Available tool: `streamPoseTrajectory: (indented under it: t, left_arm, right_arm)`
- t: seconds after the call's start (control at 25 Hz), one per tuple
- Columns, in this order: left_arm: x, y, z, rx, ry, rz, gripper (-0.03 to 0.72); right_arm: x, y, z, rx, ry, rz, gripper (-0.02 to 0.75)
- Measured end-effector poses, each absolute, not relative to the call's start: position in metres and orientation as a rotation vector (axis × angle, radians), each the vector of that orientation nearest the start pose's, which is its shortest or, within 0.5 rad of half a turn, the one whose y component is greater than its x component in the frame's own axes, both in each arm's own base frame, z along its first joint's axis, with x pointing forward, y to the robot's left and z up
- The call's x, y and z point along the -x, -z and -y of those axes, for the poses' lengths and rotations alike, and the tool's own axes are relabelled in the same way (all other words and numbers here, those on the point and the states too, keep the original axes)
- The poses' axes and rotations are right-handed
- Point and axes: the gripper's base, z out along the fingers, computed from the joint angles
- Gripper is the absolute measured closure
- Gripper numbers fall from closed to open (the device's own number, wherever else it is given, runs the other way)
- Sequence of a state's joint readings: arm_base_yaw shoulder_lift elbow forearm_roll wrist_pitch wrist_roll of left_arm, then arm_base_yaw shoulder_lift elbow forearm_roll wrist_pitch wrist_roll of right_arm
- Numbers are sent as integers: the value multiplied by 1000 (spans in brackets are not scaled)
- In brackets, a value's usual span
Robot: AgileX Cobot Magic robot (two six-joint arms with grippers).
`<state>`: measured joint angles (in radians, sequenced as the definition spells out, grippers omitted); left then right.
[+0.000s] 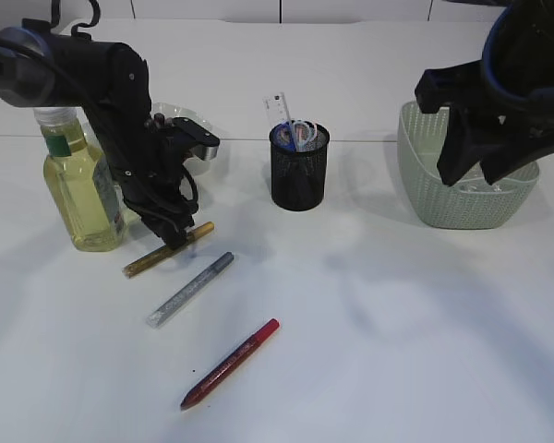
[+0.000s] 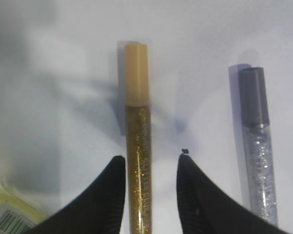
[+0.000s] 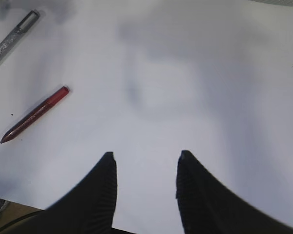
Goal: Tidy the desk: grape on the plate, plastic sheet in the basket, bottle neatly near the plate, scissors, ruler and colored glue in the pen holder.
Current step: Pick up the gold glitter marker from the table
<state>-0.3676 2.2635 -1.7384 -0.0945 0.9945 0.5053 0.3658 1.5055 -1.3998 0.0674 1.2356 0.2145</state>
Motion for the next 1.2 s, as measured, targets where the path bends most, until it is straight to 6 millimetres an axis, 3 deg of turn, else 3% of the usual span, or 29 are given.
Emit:
streamPoseTrajectory:
  t: [0.64,0.92,1.2]
  left_arm:
    - [-428,-115,172,-1218,112,-2778,429]
    - [-428,-115,172,-1219,112,-2780,431]
    - [-428,-114,171,-1231,91,-2776,523]
  right_arm:
    - [-277,-338,-112,198,-221,-2844,405]
    - [-277,-338,-112,198,-221,-2844,406]
    - [-277,-338,-112,201,-221,-2844,406]
